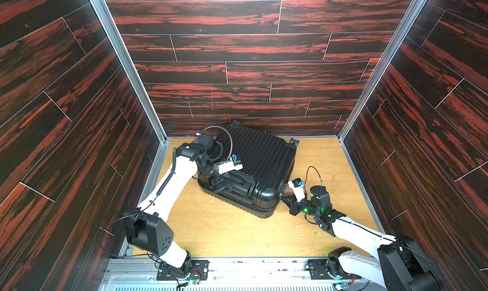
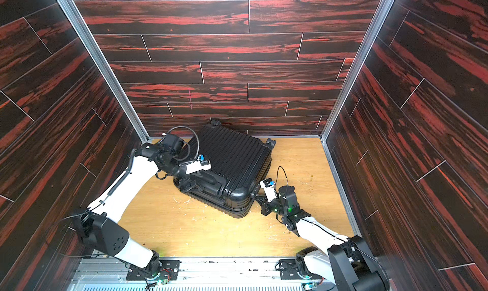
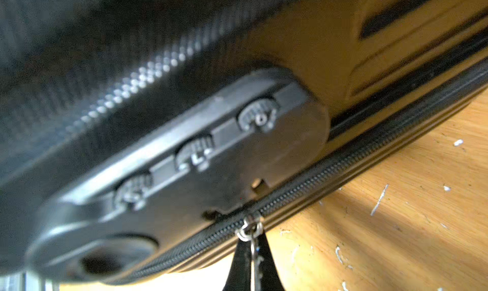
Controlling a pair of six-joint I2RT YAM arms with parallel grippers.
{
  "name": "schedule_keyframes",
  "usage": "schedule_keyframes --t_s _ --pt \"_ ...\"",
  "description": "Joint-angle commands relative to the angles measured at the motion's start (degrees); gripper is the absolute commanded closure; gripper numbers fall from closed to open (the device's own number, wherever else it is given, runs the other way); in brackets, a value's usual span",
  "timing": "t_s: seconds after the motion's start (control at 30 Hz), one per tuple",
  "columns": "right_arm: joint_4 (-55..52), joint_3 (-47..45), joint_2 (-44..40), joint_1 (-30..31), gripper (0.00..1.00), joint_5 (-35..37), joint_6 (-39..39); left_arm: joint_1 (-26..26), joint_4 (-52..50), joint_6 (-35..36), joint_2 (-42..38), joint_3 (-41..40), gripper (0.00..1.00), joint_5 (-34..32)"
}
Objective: Close the suitcase zippers
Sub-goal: Zip the zipper on the suitcase.
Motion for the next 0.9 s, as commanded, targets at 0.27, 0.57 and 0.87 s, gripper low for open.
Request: schedule_keyframes --t_s 0.27,0.57,0.87 --pt "2.9 3.4 1.6 -0.7 1.0 -2.7 0.2 -3.6 1.7 12.4 1.8 -2.2 0.23 -6.5" --pt "0.8 4.4 0.8 -0.7 1.0 -3.6 0.0 -8.3 4.5 13.8 2.7 -3.5 0.3 -9.9" --pt "-4.0 5.4 -1.2 -0.7 1.0 -3.3 -0.1 -10.5 7.2 12.5 1.7 -3.9 0.56 -10.6"
